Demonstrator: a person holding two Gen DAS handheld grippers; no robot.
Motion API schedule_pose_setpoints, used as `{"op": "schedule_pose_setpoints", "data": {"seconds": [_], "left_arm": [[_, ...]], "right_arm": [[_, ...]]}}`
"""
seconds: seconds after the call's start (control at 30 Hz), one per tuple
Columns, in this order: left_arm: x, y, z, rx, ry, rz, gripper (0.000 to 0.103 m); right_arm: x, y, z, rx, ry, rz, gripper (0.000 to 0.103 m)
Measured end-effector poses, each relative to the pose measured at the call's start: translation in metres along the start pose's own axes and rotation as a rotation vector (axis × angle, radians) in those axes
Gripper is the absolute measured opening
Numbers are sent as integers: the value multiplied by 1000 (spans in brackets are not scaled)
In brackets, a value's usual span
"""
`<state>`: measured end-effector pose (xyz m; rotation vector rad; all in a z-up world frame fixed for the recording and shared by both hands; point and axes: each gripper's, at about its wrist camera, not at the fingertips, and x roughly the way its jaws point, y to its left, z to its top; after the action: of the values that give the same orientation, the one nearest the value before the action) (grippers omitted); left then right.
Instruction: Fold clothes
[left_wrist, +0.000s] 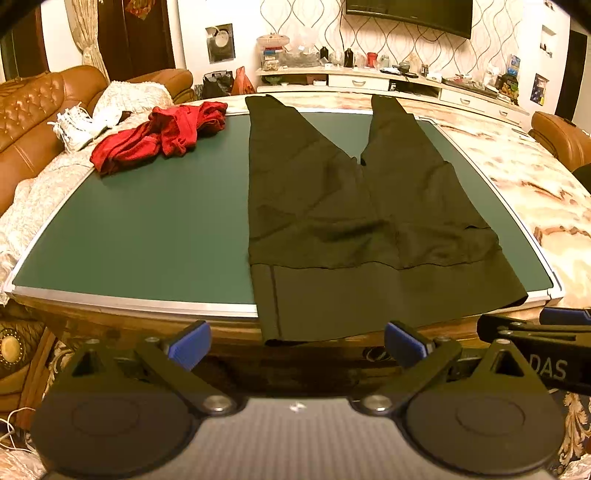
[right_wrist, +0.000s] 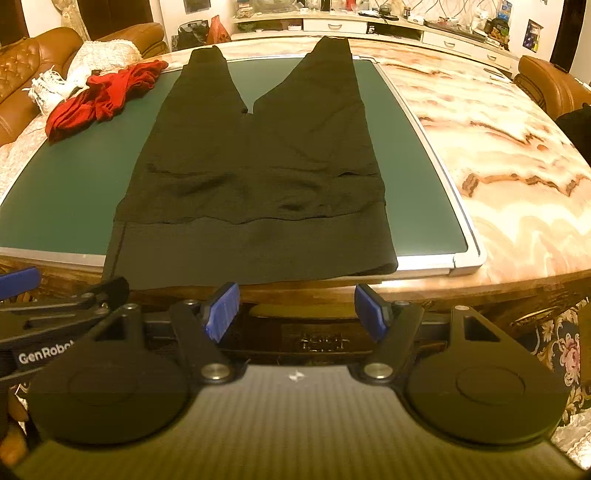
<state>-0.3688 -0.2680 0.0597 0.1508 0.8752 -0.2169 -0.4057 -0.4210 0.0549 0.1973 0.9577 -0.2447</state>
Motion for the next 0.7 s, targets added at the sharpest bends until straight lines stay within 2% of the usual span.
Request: {"op": "schedule_pose_setpoints", "data": {"seconds": [0.7], "left_arm": [[-9,2,-16,6,-28,38,102]], "right_arm": [[-10,9,-17,-14,-17,-18,77]]}}
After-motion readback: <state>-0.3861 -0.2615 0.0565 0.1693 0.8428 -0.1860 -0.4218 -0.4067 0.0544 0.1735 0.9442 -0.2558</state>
